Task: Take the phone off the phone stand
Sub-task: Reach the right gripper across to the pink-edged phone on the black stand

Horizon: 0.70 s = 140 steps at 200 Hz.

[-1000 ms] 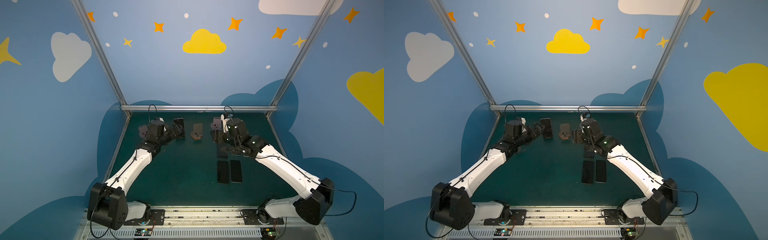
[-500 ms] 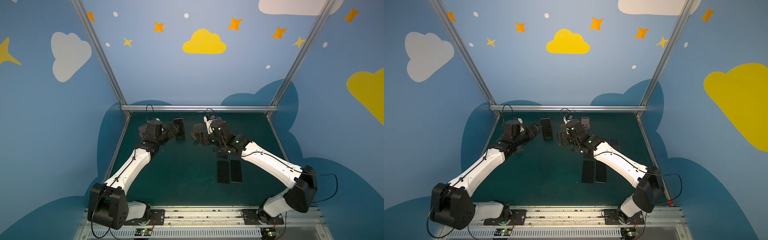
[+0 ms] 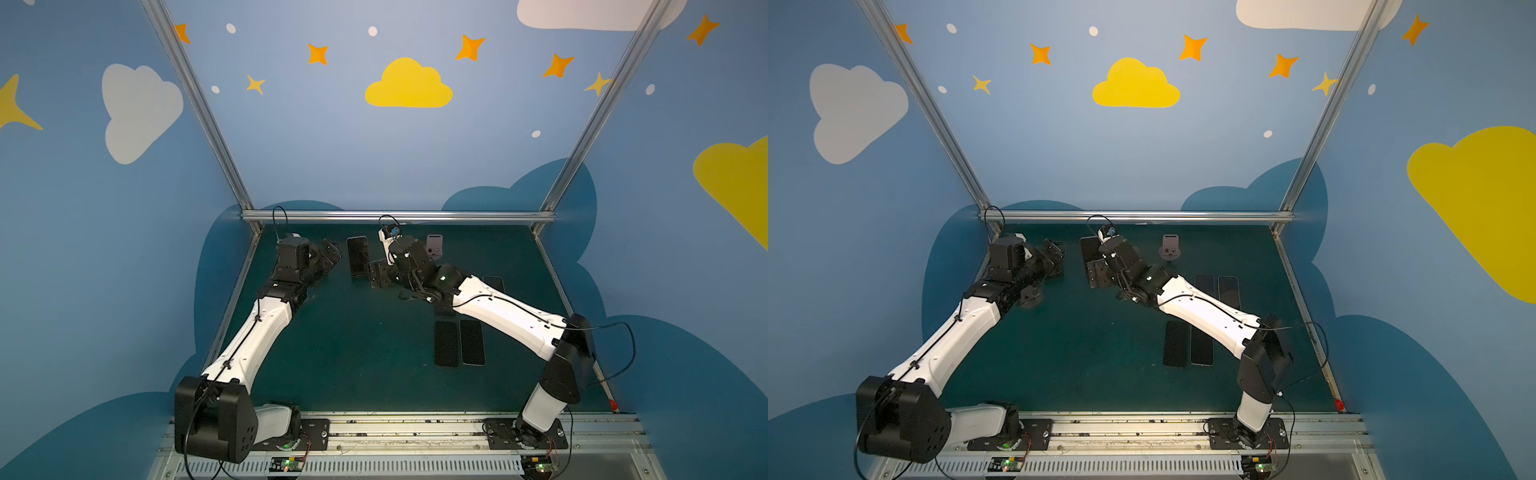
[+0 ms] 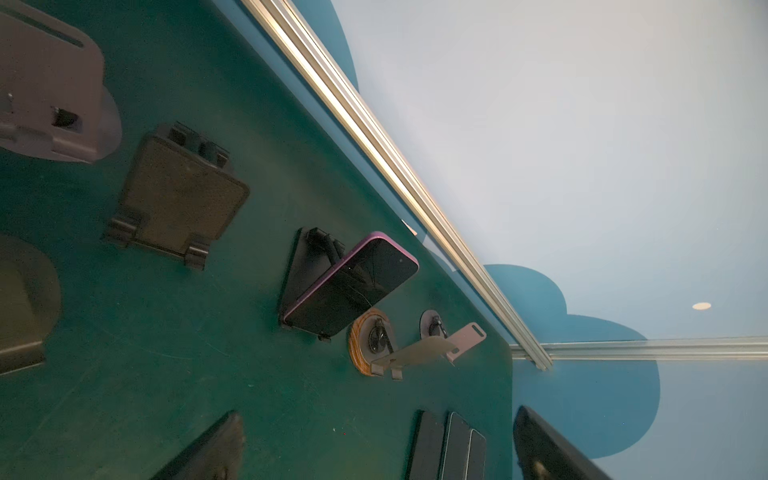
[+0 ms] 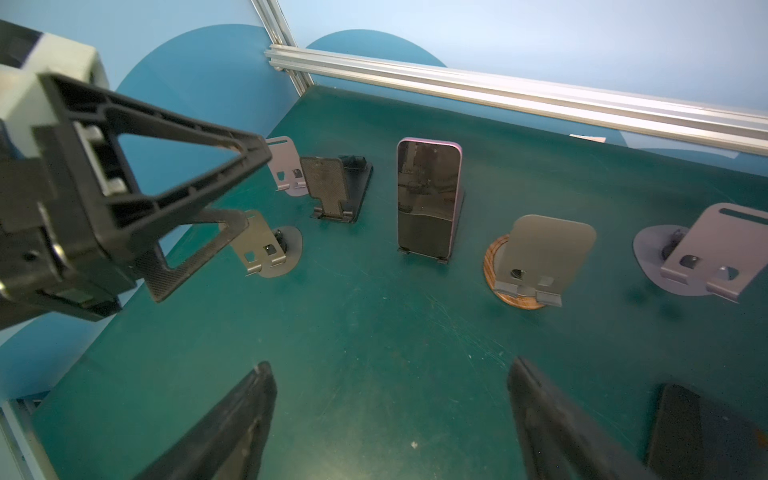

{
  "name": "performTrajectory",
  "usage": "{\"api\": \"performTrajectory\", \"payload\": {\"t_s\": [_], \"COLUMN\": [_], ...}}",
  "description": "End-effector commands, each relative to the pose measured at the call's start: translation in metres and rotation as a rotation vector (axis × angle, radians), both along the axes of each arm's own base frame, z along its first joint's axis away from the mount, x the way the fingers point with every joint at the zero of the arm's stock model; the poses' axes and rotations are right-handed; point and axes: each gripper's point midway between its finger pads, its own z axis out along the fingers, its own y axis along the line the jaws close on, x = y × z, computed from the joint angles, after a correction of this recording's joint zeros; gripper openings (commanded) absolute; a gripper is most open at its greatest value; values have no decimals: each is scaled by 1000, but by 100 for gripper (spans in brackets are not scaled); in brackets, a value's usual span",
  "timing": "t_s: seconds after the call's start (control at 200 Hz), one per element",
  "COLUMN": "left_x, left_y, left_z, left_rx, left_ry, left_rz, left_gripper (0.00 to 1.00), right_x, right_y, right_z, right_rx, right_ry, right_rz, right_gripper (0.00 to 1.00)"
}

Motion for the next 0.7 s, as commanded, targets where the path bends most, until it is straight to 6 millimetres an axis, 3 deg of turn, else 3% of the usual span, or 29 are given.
{"api": "performTrajectory", "payload": {"t_s": [0.0, 0.215, 0.611, 0.696], "left_x": [2, 5, 9, 9], "left_y": [6, 17, 31, 33], "left_z": [7, 2, -6, -8], "left_rx": [-22, -39, -55, -55], "left_ry": [-15, 5, 26, 32], "left_rz": [20, 47, 84, 90], "left_gripper": [100, 100, 100, 100], "right_x": [6, 14, 45, 54], "right_y": [9, 24, 48, 52], "right_z": [16, 15, 6, -3], "right_rx": [24, 17, -13, -23], "right_ry": [-49, -68, -103, -89], "right_rz": [-8, 12, -29, -44], "right_gripper": [90, 94, 96, 96]}}
